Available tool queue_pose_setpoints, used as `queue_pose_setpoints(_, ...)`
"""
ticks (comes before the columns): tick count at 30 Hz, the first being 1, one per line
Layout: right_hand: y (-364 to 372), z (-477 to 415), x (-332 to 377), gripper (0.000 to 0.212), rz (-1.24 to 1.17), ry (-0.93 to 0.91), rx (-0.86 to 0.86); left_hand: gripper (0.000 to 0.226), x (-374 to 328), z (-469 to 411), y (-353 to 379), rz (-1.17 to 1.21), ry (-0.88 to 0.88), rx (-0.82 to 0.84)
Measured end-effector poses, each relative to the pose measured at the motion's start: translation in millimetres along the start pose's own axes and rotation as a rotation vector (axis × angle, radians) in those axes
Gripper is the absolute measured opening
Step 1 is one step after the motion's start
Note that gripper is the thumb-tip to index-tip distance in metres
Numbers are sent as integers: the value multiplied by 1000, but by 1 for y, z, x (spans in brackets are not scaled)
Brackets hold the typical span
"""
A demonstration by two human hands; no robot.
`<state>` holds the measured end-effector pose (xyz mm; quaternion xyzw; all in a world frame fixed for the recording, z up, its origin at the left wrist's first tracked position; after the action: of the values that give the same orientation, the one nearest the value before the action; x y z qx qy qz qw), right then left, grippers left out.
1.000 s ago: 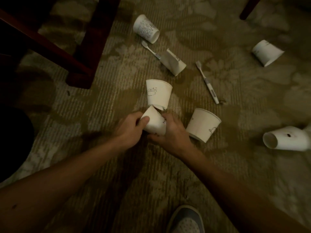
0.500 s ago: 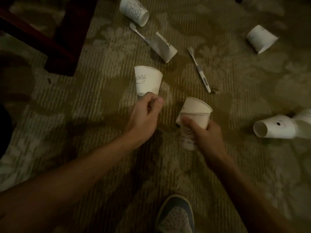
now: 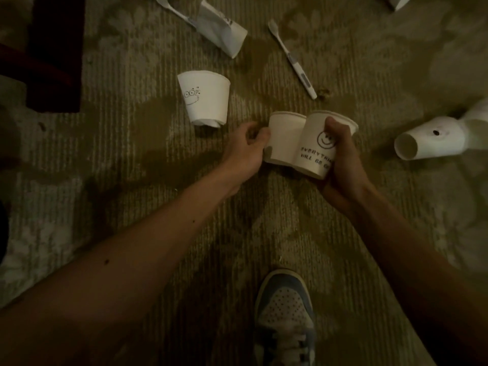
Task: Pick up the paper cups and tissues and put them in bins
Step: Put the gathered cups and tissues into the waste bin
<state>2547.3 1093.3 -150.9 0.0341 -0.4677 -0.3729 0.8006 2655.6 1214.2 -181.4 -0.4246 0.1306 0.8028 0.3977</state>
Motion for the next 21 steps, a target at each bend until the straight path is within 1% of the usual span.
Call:
queue_pose_setpoints(4,12,-2,-4,46,24,22,101,49,4,-6,6,47,-37,49)
queue_pose_setpoints(7,21,-7,-10,46,55,67,169,53,10,-5,3,84,-23,64)
queue_pose_setpoints(9,24,-12,-14,48,51,88,193,52,11,-4,-6,83,-27,47)
queue_pose_setpoints(11,27,-17,-15,49,19,84,204,46,9,-3,-16,42,-49,28)
queue_pose_setpoints(12,28,-19,-15,49,-9,76,203,38,7,-2,-23,-10,-41,-6)
queue_pose_setpoints(13,28,-22,-16,48,-37,66,200,26,4,-2,-32,-65,-12,-77)
queue_pose_setpoints(14,27,-25,-16,47,-60,56,200,14,-2,-1,-44,-105,21,-184)
queue_pose_setpoints(15,27,-28,-16,46,-79,47,201,9,-8,2,-58,-120,55,-310)
queue_pose_setpoints(17,27,-32,-16,46,-104,42,200,12,-18,6,-85,-70,98,-528)
queue_pose_setpoints(18,28,-34,-16,47,-118,46,196,13,-21,6,-96,-36,111,-592)
queue_pose_setpoints(19,29,-35,-16,50,-134,49,194,18,-23,4,-105,-17,120,-625)
queue_pose_setpoints(21,30,-38,-15,59,-152,51,189,36,-22,-3,-117,5,118,-618)
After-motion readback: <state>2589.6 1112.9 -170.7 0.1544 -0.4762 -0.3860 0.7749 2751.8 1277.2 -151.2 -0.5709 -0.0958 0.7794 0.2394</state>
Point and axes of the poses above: each hand's wrist, its own z-axis away from the middle knuckle, its own y-axis out of the palm, x = y × z, the point moved 5 cm from there along -z, towards the middle knuckle, and after that the axes turned 10 degrees about x, right-handed, at the moved point
